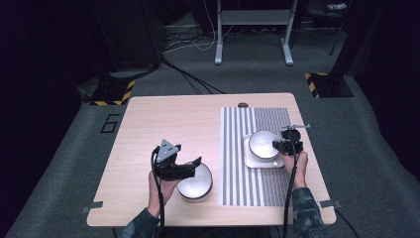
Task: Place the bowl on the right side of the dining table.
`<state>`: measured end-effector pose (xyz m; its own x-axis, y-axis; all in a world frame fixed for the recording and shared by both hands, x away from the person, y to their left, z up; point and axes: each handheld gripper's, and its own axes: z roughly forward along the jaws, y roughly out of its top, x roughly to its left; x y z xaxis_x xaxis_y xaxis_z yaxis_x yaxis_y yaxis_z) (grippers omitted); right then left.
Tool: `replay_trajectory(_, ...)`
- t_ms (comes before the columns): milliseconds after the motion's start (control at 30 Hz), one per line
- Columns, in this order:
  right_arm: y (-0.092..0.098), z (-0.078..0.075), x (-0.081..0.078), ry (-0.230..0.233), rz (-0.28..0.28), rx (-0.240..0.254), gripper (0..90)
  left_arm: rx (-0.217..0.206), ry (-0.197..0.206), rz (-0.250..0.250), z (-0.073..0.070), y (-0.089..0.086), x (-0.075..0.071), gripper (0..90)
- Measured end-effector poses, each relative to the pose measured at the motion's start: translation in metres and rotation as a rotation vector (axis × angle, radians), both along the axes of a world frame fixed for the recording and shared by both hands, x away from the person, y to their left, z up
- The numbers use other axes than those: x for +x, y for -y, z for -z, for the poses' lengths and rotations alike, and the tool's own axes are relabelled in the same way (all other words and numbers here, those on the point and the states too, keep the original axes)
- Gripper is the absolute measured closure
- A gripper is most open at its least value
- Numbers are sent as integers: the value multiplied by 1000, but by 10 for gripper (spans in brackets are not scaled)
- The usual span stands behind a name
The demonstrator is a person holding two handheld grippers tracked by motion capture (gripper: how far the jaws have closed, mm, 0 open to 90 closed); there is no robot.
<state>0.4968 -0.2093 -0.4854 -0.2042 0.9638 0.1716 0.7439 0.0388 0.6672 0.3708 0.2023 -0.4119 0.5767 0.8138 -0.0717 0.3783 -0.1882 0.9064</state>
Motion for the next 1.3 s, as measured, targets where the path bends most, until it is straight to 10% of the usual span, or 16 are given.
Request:
replay_trajectory(433,-2,-3,7,-20,8,-32,800,17,-9,-131,22,-68,-25,79)
replay_trajectory(933,-5,-6,6,2,-11,-64,741,64,-189,-239,95,-122,-27,67)
replay_trajectory(1300,-3,-15,-2,28,-27,-42,273,168,-257,-244,113,-126,-20,63)
